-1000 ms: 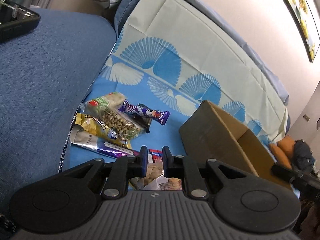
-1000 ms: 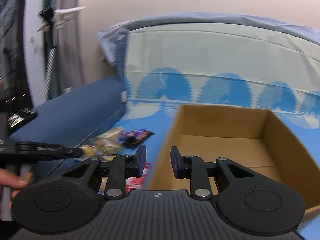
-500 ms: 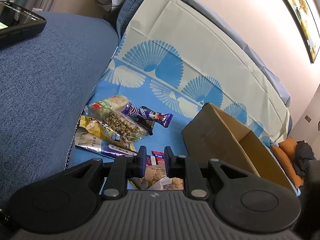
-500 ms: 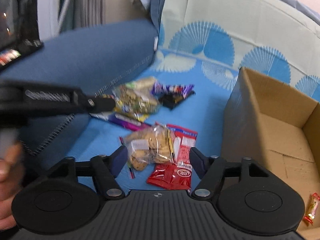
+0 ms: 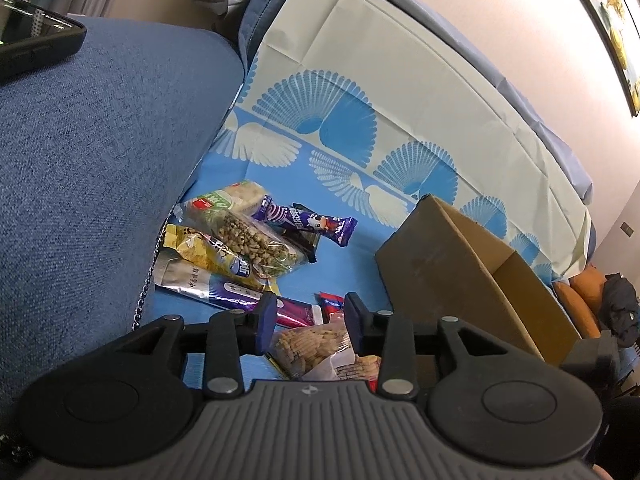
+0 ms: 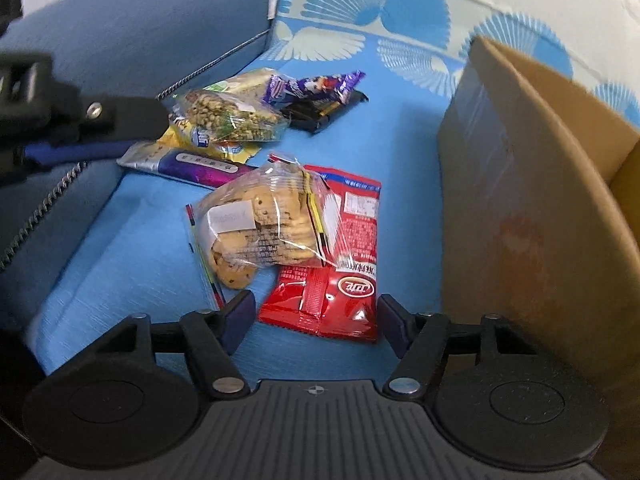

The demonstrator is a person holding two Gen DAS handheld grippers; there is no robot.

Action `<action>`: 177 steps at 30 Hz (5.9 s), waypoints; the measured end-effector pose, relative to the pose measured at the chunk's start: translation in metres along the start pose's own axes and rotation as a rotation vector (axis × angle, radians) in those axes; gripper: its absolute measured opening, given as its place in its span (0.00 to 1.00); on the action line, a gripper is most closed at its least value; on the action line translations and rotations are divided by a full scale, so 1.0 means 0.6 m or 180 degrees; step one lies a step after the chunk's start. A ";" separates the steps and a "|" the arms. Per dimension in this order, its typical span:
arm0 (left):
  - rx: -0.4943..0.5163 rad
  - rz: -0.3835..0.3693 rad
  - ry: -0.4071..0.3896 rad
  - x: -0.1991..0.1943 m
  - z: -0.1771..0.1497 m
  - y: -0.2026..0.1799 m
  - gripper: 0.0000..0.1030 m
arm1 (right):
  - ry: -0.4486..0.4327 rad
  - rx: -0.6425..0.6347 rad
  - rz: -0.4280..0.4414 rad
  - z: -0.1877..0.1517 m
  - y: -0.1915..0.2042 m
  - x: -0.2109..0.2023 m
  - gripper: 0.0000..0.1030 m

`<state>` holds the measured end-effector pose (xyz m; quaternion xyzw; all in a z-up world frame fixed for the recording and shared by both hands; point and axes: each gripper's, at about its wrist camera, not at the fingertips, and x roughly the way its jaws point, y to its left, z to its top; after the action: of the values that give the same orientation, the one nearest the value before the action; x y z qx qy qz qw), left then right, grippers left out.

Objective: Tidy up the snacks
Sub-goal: 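Move left tool to the clear cookie bag while right tool approaches the long red wafer packet, then close right tool on the long red wafer packet while left tool lowers onto the cookie bag, then close left tool on the clear cookie bag while right tool holds the wafer packet, then lift and carry the cookie bag and wafer packet over the box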

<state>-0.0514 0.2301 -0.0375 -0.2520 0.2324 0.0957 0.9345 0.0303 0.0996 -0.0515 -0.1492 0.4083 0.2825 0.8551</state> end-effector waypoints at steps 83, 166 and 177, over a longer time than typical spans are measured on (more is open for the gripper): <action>-0.0003 0.0580 0.0963 0.064 -0.043 -0.026 0.93 | -0.0042 -0.0128 0.0462 -0.067 -0.008 -0.053 0.59; 0.0139 0.0518 0.0601 0.029 -0.034 -0.038 0.46 | -0.0440 -0.0488 -0.0006 -0.076 0.017 -0.102 0.45; 0.0004 0.0404 0.0447 -0.009 -0.030 -0.033 0.44 | -0.0933 -0.0657 0.0013 -0.077 0.015 -0.199 0.45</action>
<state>-0.0570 0.2037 -0.0404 -0.2422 0.3129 0.1367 0.9081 -0.0641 0.0409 0.0130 -0.1925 0.2484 0.3434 0.8850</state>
